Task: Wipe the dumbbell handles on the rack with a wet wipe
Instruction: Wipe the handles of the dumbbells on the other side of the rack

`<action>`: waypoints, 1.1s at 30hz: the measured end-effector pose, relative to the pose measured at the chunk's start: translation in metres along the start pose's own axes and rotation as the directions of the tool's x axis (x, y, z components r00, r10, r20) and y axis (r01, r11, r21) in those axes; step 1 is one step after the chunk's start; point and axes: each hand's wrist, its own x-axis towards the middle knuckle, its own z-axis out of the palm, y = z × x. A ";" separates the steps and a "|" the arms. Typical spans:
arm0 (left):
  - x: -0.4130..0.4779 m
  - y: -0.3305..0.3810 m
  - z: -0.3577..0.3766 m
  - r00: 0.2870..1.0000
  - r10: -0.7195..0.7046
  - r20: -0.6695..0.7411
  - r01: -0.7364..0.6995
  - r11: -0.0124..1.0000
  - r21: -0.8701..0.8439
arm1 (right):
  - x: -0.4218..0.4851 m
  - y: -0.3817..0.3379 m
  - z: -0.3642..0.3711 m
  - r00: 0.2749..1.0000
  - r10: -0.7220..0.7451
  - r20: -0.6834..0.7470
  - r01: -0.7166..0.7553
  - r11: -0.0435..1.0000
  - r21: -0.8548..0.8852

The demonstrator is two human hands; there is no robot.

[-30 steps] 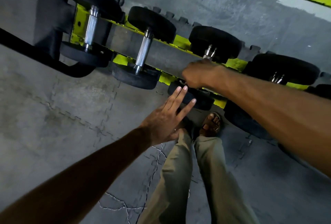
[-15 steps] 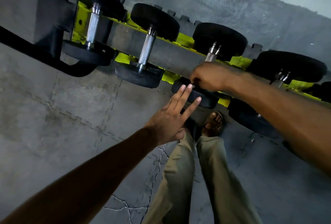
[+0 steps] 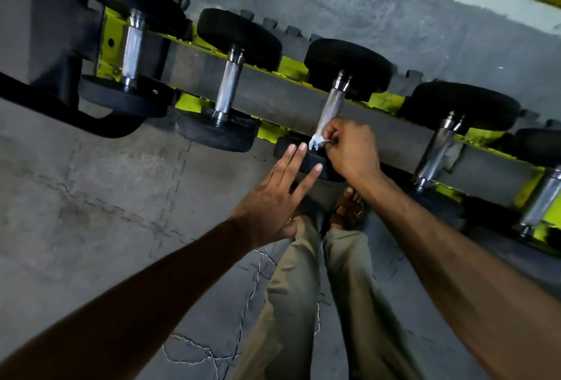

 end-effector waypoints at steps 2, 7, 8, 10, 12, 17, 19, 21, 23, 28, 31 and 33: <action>0.001 0.000 0.000 1.000 0.003 0.003 -0.003 1.000 -0.004 | 0.001 0.006 0.000 0.995 0.101 0.002 -0.101 0.995 0.014; 0.001 -0.001 0.001 1.000 -0.003 -0.016 0.003 1.000 -0.016 | 0.013 0.015 0.010 0.905 0.371 0.209 -0.425 0.808 0.407; 0.002 0.000 0.002 1.000 -0.004 -0.029 0.004 1.000 -0.018 | 0.019 0.011 0.007 0.873 0.411 0.264 -0.487 0.697 0.526; 0.004 0.002 0.004 0.999 0.001 -0.045 -0.002 1.000 -0.021 | 0.036 0.005 -0.001 0.790 0.402 0.462 -0.605 0.395 0.692; 0.004 0.003 0.007 0.999 0.005 -0.054 -0.007 0.999 -0.033 | 0.056 -0.002 -0.008 0.746 0.265 0.610 -0.643 0.049 0.765; 0.005 -0.001 0.014 0.998 0.007 -0.066 -0.011 0.998 -0.057 | 0.095 -0.006 -0.005 0.784 0.215 0.583 -0.484 -0.378 0.790; 0.004 -0.002 0.014 0.999 0.012 -0.040 -0.014 0.999 -0.051 | 0.088 -0.005 0.000 0.794 0.255 0.552 -0.450 -0.364 0.816; 0.002 -0.002 0.012 1.000 0.014 -0.025 -0.015 0.999 -0.041 | 0.077 -0.008 0.004 0.798 0.321 0.510 -0.413 -0.325 0.851; 0.003 -0.003 0.010 1.000 0.020 -0.015 -0.020 0.999 -0.033 | 0.069 -0.014 0.004 0.798 0.462 0.388 -0.332 -0.200 0.922; 0.003 -0.002 0.009 1.000 0.023 0.003 -0.023 0.999 -0.026 | 0.044 -0.002 -0.003 0.876 0.417 -0.242 -0.122 0.677 0.726; 0.004 -0.001 0.009 1.000 0.021 0.000 -0.021 0.999 -0.034 | 0.025 0.006 -0.005 0.913 -0.080 -0.399 0.156 0.974 0.162; 0.004 -0.002 0.010 1.000 0.024 0.012 -0.024 0.999 -0.030 | 0.024 0.009 -0.007 0.885 -0.297 -0.357 0.299 0.953 -0.052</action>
